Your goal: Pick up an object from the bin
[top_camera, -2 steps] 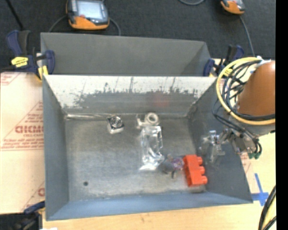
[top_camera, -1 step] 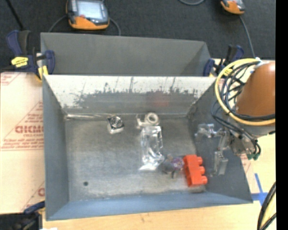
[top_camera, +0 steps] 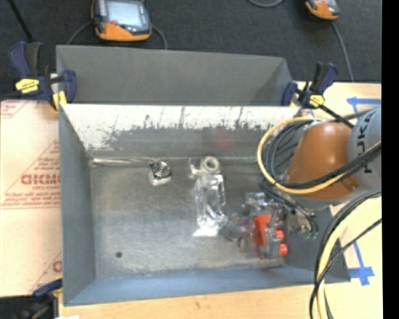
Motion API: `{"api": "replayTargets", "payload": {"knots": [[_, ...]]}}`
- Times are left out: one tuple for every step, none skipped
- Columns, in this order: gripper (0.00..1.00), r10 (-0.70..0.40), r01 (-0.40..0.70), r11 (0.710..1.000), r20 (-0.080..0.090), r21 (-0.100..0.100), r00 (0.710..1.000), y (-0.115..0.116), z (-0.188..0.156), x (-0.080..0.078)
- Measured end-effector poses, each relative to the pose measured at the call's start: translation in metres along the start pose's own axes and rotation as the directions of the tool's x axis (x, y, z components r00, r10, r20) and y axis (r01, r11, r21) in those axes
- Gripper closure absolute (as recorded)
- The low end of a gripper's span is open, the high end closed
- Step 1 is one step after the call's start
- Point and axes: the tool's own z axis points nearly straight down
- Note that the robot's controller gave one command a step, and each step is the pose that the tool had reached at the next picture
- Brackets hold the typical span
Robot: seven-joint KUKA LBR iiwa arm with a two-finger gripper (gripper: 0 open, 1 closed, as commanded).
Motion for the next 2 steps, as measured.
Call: {"api": "replayTargets", "payload": {"knots": [[1.0, -0.001, 0.001, 1.0, 0.006, 0.003, 1.0, -0.001, -0.004, -0.002], [1.0, -0.035, 0.035, 0.999, 0.014, 0.009, 0.999, -0.019, -0.145, 0.013]]}}
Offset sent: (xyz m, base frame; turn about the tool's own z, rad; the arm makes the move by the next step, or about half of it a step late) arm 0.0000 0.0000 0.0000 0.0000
